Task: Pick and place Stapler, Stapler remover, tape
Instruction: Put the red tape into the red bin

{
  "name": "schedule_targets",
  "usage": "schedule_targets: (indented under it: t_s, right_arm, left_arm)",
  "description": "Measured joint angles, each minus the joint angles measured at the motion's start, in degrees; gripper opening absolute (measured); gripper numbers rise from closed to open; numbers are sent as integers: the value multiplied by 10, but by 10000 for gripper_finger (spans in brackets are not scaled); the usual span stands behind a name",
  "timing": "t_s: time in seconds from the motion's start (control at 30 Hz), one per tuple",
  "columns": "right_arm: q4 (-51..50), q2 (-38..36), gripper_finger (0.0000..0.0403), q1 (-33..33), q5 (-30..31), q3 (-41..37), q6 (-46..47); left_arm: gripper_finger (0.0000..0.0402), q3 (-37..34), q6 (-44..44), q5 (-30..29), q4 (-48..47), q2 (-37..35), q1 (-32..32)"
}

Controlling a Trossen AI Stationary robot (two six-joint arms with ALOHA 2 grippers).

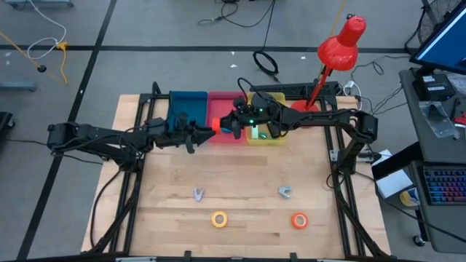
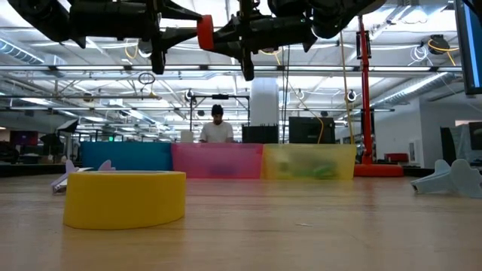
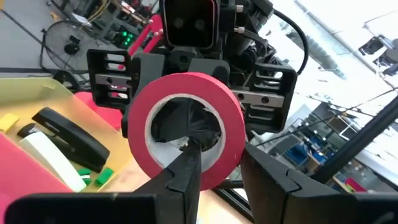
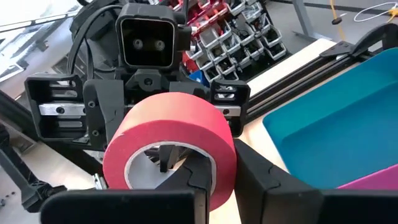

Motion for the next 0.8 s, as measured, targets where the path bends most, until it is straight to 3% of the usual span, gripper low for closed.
schedule_targets:
  t_s: [0.2,0.37,0.8]
  right_arm:
    - [3,11,29,-1,-13,0,3]
    - [-8,12,30,-1,-21,0,3]
    - [-20,15,51,-4,0,0,-16]
  left_arm:
    - [101,28,-7,7,-11,35,1]
    - [30,49,-1,48,-36,54,6]
    - [30,54,0,64,-76,32,31]
